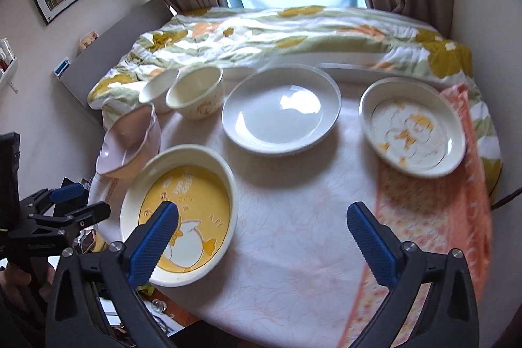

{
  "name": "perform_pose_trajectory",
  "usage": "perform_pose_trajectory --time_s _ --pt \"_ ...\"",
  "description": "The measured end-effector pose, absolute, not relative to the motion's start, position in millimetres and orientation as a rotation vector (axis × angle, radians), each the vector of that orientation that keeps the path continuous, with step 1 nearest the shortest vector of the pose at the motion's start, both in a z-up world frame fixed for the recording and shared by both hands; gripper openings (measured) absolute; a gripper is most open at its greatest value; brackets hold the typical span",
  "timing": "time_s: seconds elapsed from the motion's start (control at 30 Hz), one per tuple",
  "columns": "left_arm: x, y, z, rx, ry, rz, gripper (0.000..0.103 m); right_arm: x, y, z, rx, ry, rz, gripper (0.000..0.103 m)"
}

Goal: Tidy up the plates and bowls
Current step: 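Move both grippers to the plain white plate and close on its rim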

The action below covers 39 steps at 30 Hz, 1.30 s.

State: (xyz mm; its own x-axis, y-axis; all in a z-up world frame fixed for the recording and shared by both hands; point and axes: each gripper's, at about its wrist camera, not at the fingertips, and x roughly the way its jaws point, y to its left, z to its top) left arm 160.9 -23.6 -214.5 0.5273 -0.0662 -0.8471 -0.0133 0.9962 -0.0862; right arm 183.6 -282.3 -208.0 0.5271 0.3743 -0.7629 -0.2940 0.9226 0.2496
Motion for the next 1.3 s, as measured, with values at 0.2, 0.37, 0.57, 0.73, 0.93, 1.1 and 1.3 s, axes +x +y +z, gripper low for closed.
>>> perform_pose_trajectory --time_s 0.2,0.37,0.57,0.73,0.93,1.1,1.3 --pt "198 -58 -181 -0.061 0.944 -0.093 0.103 213 -301 -174 0.038 0.859 0.364 0.103" --pt "238 -70 -178 -0.077 0.947 -0.132 0.103 256 -314 -164 0.034 0.879 0.375 0.103" --pt "296 -68 -210 -0.175 1.041 -0.138 0.103 314 -318 -186 0.016 0.986 0.349 0.103" --pt "330 -64 -254 -0.268 1.118 -0.134 0.102 371 -304 -225 -0.056 1.089 0.379 0.103" --pt "356 -63 -301 -0.357 1.222 -0.129 0.087 410 -289 -271 -0.125 1.204 0.503 0.083" --pt "363 -64 -322 -0.381 1.270 -0.120 0.070 421 -284 -297 -0.145 1.263 0.563 0.064" --pt "368 -63 -335 -0.399 1.301 -0.101 0.049 424 -279 -312 -0.175 1.297 0.613 0.034"
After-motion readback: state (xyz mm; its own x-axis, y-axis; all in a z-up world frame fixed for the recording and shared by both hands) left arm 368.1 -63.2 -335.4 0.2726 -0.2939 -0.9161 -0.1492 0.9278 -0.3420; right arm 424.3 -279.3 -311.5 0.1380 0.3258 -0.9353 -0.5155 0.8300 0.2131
